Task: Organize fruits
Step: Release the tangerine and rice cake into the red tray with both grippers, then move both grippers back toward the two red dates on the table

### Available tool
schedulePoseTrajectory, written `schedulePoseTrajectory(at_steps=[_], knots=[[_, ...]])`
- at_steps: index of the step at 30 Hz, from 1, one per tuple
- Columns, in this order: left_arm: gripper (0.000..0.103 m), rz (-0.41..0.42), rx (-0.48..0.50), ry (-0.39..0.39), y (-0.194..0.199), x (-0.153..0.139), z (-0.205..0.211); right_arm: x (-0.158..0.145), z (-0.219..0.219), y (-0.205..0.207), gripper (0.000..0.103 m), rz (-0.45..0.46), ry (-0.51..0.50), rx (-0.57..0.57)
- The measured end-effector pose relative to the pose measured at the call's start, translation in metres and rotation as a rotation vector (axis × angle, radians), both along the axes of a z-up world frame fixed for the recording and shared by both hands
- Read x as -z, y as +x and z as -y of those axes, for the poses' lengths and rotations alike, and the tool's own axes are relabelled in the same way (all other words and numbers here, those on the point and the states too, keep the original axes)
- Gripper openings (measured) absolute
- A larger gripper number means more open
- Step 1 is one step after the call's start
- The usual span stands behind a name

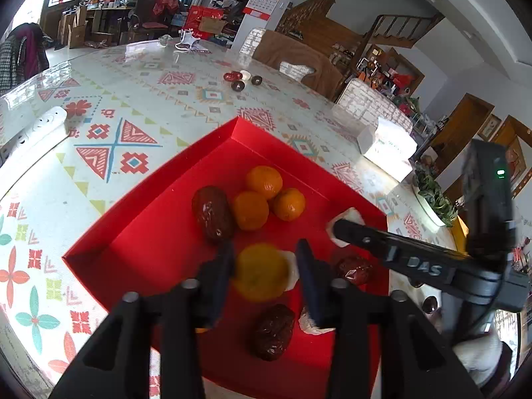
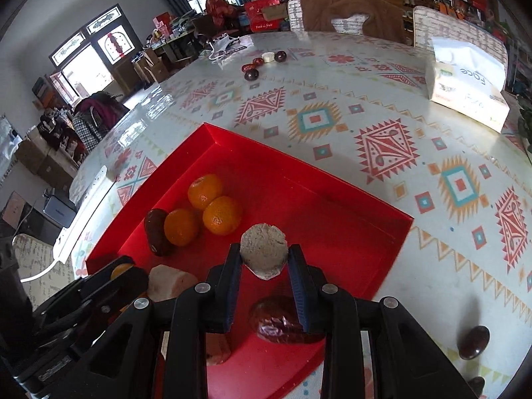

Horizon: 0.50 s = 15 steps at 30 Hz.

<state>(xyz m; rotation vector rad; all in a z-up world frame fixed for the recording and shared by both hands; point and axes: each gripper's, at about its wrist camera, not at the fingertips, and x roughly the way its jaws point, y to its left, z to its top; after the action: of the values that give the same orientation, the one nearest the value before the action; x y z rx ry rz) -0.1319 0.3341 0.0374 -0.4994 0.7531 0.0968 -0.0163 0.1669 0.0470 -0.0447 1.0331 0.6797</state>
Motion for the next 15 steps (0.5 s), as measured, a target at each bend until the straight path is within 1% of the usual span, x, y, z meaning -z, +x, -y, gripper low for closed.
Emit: schedulePoseTrajectory(at_steps=[1, 2, 7, 10, 12, 15], knots=[[0.051, 0.010, -0.005, -0.003, -0.002, -0.002, -0.001, 0.000, -0.001, 0.000, 0.032, 0.001, 0.003, 0.000], [0.053, 0.016, -0.007, -0.005, -0.003, -0.004, -0.002, 0.000, -0.002, 0.000, 0.032, 0.001, 0.005, -0.005], [0.059, 0.044, -0.024, -0.005, -0.009, -0.013, -0.006, -0.009, 0.000, -0.002, 0.033, 0.026, 0.017, 0.008], [0.061, 0.049, -0.028, 0.000, -0.011, -0.017, -0.003, -0.018, 0.008, -0.007, 0.037, 0.045, 0.034, 0.026], [0.062, 0.055, -0.027, 0.015, -0.012, -0.022, 0.001, -0.025, 0.017, -0.013, 0.039, 0.066, 0.041, 0.035], [0.066, 0.069, -0.021, 0.041, -0.014, -0.030, 0.010, -0.033, 0.030, -0.025, 0.041, 0.110, 0.025, 0.048]])
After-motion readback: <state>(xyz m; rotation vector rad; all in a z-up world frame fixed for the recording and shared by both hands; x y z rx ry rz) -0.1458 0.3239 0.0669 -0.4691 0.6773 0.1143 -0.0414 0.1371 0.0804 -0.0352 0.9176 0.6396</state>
